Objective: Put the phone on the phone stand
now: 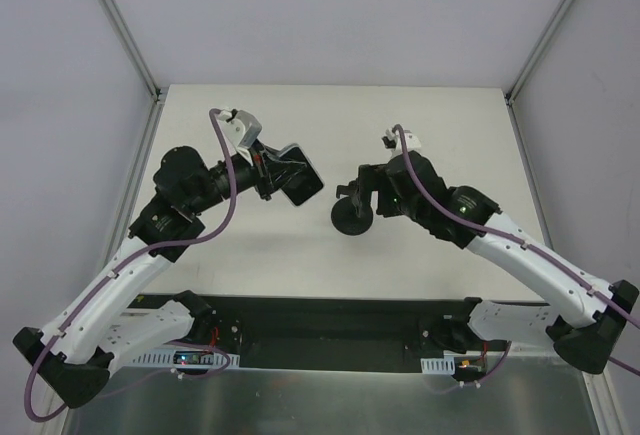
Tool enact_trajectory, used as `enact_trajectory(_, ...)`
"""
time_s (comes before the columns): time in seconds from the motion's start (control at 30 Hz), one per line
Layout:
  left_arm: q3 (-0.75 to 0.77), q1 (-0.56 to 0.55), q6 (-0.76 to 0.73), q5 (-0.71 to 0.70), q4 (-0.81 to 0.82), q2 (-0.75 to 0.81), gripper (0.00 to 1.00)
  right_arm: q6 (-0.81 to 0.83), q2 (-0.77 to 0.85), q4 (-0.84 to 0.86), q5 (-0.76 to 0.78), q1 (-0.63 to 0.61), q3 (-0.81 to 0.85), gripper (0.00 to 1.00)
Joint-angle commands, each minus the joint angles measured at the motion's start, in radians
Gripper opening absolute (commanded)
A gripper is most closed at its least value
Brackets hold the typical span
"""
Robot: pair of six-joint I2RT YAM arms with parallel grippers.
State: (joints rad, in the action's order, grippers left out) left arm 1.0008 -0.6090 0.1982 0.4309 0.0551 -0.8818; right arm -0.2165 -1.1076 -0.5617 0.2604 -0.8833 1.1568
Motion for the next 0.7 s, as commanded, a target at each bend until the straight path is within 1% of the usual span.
enact_trajectory(0.0,0.010,-0.005,-0.042,-0.109,0.045,0.003,0.00,-0.132,-0.047,-0.224,0.221,0.001,0.057,0.77)
enact_trajectory(0.1,0.009,-0.005,-0.042,-0.109,0.042,-0.003,0.00,-0.138,-0.067,-0.205,0.212,0.000,0.054,0.49)
enact_trajectory(0.2,0.010,-0.005,-0.037,-0.100,0.043,-0.006,0.00,-0.133,-0.090,-0.182,0.209,0.003,0.047,0.50)
enact_trajectory(0.33,0.015,-0.005,-0.031,-0.083,0.043,-0.016,0.00,-0.110,-0.109,-0.101,0.197,0.000,0.026,0.49)
enact_trajectory(0.4,0.016,-0.005,-0.026,-0.077,0.042,-0.020,0.00,-0.100,-0.115,-0.064,0.163,-0.002,0.018,0.43)
enact_trajectory(0.47,0.016,-0.006,-0.025,-0.067,0.042,-0.025,0.00,-0.081,-0.112,-0.008,0.155,-0.005,-0.003,0.42)
enact_trajectory(0.57,0.016,-0.006,-0.020,-0.060,0.043,-0.026,0.00,-0.058,-0.109,0.049,0.191,-0.009,-0.035,0.42)
enact_trajectory(0.63,0.018,-0.006,-0.020,-0.057,0.043,-0.028,0.00,-0.053,-0.106,0.089,0.178,-0.008,-0.048,0.42)
enact_trajectory(0.67,0.016,-0.005,-0.022,-0.054,0.043,-0.028,0.00,-0.052,-0.107,0.100,0.148,-0.012,-0.049,0.42)
